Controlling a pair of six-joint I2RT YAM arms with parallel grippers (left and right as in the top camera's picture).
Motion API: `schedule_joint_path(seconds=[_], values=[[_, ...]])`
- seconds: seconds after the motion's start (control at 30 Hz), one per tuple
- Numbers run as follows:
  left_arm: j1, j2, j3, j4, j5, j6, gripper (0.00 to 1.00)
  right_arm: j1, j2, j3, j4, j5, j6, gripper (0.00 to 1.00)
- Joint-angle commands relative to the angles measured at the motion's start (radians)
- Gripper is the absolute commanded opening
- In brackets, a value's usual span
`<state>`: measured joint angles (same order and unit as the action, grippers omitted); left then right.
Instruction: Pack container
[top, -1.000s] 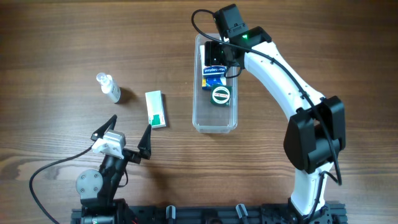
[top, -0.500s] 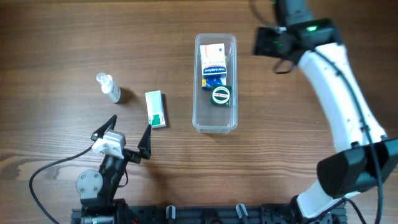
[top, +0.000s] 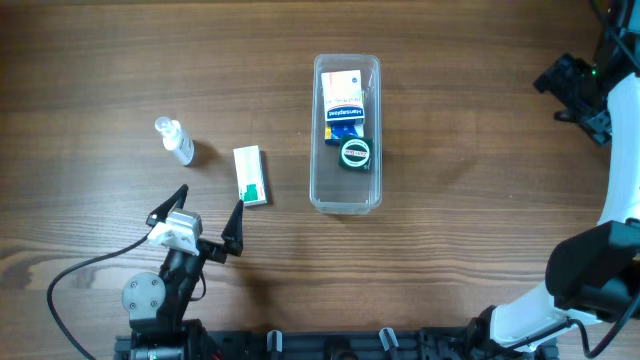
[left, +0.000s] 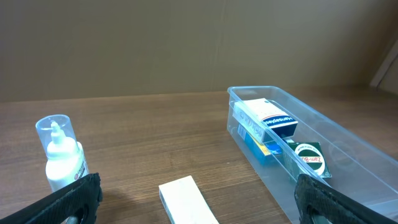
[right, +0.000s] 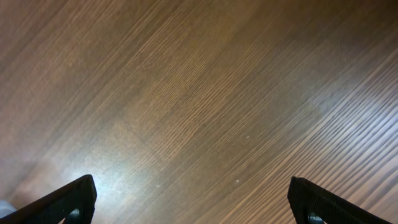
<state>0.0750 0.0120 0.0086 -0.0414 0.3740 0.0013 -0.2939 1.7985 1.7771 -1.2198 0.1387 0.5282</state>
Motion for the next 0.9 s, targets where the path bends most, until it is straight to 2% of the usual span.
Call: schedule_joint_path(seconds=[0.0, 0.7, 0.73, 0.87], values=[[0.004, -0.003, -0.003, -0.004, -0.009, -0.010, 1.00, -0.003, 0.006, -0.006, -0.004, -0.022, 0.081, 1.00], [0.004, -0.003, -0.003, 0.008, -0.009, -0.010, 1.00, -0.002, 0.006, -0.006, 0.172, -0.021, 0.074, 0.99], [0.003, -0.003, -0.003, 0.029, 0.030, -0.012, 1.00, -0.002, 0.006, -0.006, 0.172, -0.021, 0.074, 1.00], [0.003, -0.003, -0.003, 0.032, 0.367, -0.013, 1.00, -0.002, 0.006, -0.006, 0.172, -0.021, 0.075, 1.00]])
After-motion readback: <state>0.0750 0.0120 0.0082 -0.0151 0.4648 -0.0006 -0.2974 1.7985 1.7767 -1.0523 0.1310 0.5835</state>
